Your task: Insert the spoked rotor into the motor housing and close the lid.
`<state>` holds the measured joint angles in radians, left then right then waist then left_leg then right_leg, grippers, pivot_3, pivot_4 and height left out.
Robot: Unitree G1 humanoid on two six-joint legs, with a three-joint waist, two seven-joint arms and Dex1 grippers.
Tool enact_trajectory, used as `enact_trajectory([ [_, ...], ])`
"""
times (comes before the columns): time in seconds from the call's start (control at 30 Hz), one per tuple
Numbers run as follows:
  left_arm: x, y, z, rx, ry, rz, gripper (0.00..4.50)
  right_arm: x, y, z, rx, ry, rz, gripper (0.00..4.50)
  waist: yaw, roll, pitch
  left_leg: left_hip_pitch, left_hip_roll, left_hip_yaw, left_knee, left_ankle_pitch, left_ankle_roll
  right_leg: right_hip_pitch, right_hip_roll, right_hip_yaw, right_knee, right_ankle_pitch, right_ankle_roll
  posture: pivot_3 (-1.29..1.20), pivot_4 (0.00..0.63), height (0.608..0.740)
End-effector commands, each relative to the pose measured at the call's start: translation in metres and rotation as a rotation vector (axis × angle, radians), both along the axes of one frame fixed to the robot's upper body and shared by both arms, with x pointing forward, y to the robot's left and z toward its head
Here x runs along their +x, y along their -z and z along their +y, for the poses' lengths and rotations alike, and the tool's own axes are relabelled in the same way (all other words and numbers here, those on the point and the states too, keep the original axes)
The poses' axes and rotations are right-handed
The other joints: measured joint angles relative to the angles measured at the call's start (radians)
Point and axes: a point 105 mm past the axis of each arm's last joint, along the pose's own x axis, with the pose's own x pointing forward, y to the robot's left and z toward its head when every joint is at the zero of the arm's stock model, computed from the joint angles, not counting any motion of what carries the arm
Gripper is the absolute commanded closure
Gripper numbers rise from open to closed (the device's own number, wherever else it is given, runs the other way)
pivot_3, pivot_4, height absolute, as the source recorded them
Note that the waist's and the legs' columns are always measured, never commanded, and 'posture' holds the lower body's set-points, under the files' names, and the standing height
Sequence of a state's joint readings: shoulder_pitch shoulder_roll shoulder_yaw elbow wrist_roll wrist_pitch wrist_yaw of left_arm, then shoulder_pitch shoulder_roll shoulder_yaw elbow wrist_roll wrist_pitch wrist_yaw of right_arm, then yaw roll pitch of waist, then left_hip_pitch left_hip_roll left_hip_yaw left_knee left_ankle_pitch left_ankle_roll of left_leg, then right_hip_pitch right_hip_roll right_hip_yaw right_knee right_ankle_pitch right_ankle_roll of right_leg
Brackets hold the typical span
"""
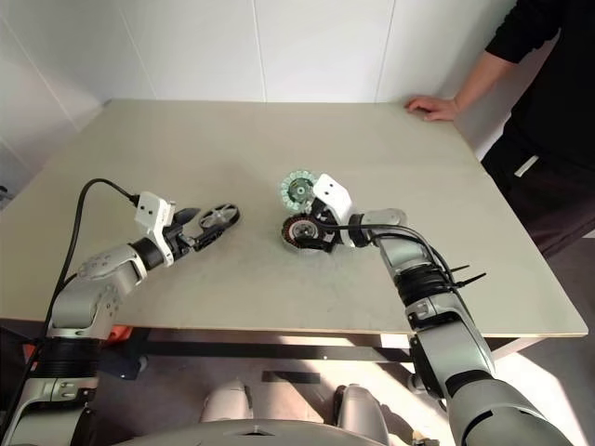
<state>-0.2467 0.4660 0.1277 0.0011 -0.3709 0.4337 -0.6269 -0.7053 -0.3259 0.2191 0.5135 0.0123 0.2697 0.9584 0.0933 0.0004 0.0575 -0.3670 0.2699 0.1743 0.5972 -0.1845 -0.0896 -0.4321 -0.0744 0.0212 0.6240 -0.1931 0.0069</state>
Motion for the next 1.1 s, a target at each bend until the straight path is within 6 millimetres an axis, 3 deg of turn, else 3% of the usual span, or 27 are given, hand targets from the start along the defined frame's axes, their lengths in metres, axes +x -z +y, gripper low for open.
enact_trajectory([
  [0.03, 0.002, -0.011, 0.003, 0.01, -0.009, -0.047, 0.05, 0.006, -0.033, 0.001, 0.041, -0.017, -0.093, 0.03, 0.0, 0.0, 0.0, 0.0, 0.0, 0.0, 0.0, 0.0, 0.0, 0.0, 0.0, 0.0, 0.0, 0.0, 0.0, 0.0, 0.0, 0.74],
  [0.3, 0.003, -0.011, 0.003, 0.011, -0.009, -0.047, 0.05, 0.002, -0.038, 0.002, 0.066, -0.043, -0.09, 0.03, 0.0, 0.0, 0.0, 0.0, 0.0, 0.0, 0.0, 0.0, 0.0, 0.0, 0.0, 0.0, 0.0, 0.0, 0.0, 0.0, 0.0, 0.74],
  [0.4, 0.003, -0.01, 0.003, 0.012, -0.011, -0.047, 0.05, 0.002, -0.036, 0.002, 0.063, -0.044, -0.085, 0.68, 0.0, 0.0, 0.0, 0.0, 0.0, 0.0, 0.0, 0.0, 0.0, 0.0, 0.0, 0.0, 0.0, 0.0, 0.0, 0.0, 0.0, 0.74],
  [0.53, 0.003, -0.01, 0.004, 0.015, -0.012, -0.047, 0.05, 0.006, -0.035, 0.002, 0.039, -0.025, -0.114, 1.99, 0.0, 0.0, 0.0, 0.0, 0.0, 0.0, 0.0, 0.0, 0.0, 0.0, 0.0, 0.0, 0.0, 0.0, 0.0, 0.0, 0.0, 0.74],
  [0.63, 0.003, -0.01, 0.004, 0.016, -0.013, -0.047, 0.05, 0.008, -0.035, 0.001, 0.038, -0.017, -0.121, 1.99, 0.0, 0.0, 0.0, 0.0, 0.0, 0.0, 0.0, 0.0, 0.0, 0.0, 0.0, 0.0, 0.0, 0.0, 0.0, 0.0, 0.0, 0.74],
  [0.73, 0.003, -0.01, 0.004, 0.016, -0.015, -0.047, 0.05, 0.004, -0.034, 0.002, 0.059, -0.037, -0.087, 2.54, 0.0, 0.0, 0.0, 0.0, 0.0, 0.0, 0.0, 0.0, 0.0, 0.0, 0.0, 0.0, 0.0, 0.0, 0.0, 0.0, 0.0, 0.74],
  [0.9, 0.004, -0.01, 0.005, 0.018, -0.019, -0.047, 0.05, 0.003, -0.032, 0.001, 0.053, -0.035, -0.091, 4.26, 0.0, 0.0, 0.0, 0.0, 0.0, 0.0, 0.0, 0.0, 0.0, 0.0, 0.0, 0.0, 0.0, 0.0, 0.0, 0.0, 0.0, 0.74],
  [0.93, 0.003, -0.01, 0.006, 0.019, -0.02, -0.047, 0.05, 0.003, -0.032, 0.001, 0.048, -0.033, -0.096, 4.45, 0.0, 0.0, 0.0, 0.0, 0.0, 0.0, 0.0, 0.0, 0.0, 0.0, 0.0, 0.0, 0.0, 0.0, 0.0, 0.0, 0.0, 0.74],
  [1.1, 0.003, -0.01, 0.006, 0.019, -0.022, -0.045, 0.05, 0.002, -0.029, 0.002, 0.021, -0.04, -0.101, 4.45, 0.0, 0.0, 0.0, 0.0, 0.0, 0.0, 0.0, 0.0, 0.0, 0.0, 0.0, 0.0, 0.0, 0.0, 0.0, 0.0, 0.0, 0.74],
])
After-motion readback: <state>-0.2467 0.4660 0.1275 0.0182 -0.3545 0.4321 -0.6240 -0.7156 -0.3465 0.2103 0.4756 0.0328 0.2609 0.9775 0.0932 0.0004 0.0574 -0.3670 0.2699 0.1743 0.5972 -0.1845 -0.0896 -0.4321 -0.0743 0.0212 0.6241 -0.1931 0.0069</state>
